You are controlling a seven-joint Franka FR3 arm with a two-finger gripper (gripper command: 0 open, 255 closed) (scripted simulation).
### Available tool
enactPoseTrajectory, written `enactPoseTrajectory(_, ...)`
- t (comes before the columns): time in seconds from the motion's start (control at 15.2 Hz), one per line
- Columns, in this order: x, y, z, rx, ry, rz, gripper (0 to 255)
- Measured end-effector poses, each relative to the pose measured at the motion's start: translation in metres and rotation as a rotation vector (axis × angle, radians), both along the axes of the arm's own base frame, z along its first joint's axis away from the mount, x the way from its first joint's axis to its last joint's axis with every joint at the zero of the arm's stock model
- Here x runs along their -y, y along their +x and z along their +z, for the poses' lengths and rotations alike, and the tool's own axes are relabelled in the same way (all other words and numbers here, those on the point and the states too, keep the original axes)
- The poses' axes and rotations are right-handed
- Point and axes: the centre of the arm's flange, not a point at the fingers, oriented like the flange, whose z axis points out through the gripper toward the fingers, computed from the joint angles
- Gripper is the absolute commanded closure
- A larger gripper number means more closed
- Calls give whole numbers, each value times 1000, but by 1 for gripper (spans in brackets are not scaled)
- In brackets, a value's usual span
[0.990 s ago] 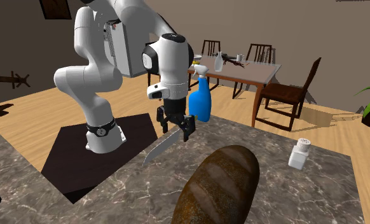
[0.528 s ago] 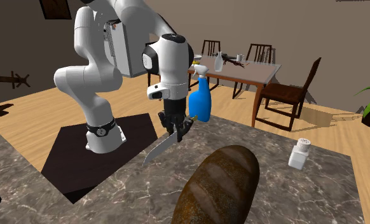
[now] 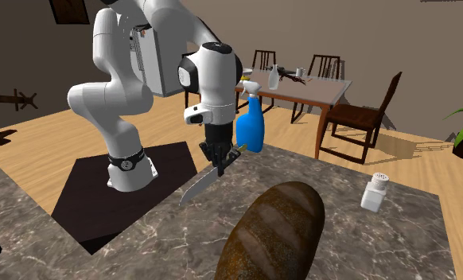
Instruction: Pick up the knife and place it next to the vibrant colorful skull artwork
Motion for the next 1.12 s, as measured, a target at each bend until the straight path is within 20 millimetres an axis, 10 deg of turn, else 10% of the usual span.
enactPoseTrajectory(1.12, 0, 1, 85, 1, 0, 0, 255)
